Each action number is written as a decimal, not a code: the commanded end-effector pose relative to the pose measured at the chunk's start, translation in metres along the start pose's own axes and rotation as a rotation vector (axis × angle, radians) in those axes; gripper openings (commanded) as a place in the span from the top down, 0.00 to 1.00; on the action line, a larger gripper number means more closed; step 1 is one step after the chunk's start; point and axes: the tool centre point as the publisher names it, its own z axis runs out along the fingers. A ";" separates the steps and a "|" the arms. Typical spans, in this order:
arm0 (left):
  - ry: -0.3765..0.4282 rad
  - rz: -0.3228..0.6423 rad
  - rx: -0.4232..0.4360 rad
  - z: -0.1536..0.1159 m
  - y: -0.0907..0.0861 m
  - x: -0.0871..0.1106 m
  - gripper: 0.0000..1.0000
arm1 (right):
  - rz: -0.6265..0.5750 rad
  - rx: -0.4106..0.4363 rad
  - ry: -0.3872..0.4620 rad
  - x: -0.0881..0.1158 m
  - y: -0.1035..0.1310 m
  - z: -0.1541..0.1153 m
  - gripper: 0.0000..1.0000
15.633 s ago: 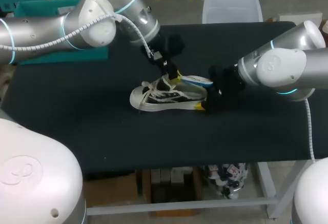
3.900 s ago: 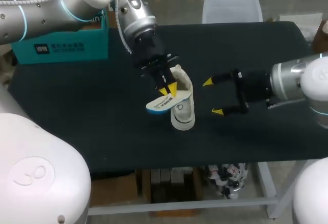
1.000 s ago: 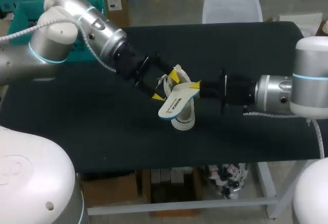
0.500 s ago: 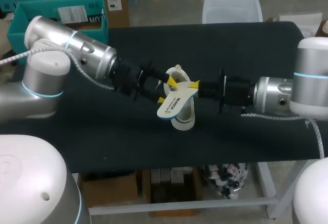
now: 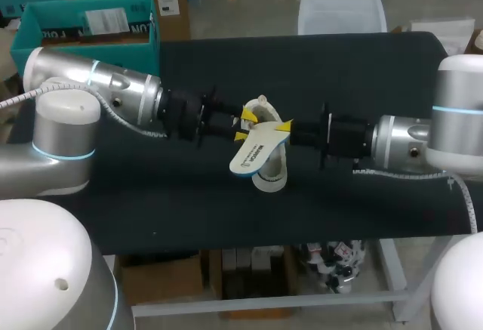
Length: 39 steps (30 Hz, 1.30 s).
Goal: Open the shoe tongue, take the insole out of the shoe, put the insole back into the shoe, and pack the shoe into the shoebox
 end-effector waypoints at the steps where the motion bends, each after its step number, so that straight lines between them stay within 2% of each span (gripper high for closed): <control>1: -0.010 -0.003 0.021 0.008 0.010 0.002 0.65 | 0.002 0.009 0.019 -0.005 0.002 -0.002 1.00; 9: 0.006 -0.016 0.036 0.010 0.012 0.006 0.62 | 0.002 0.027 0.034 -0.009 -0.001 0.005 1.00; 24: 0.021 -0.085 0.036 0.005 0.013 0.032 0.62 | 0.042 0.061 0.031 -0.030 0.011 0.022 1.00; 39: 0.030 -0.159 0.027 0.009 0.028 0.047 0.65 | 0.062 0.071 0.043 -0.035 0.021 0.026 1.00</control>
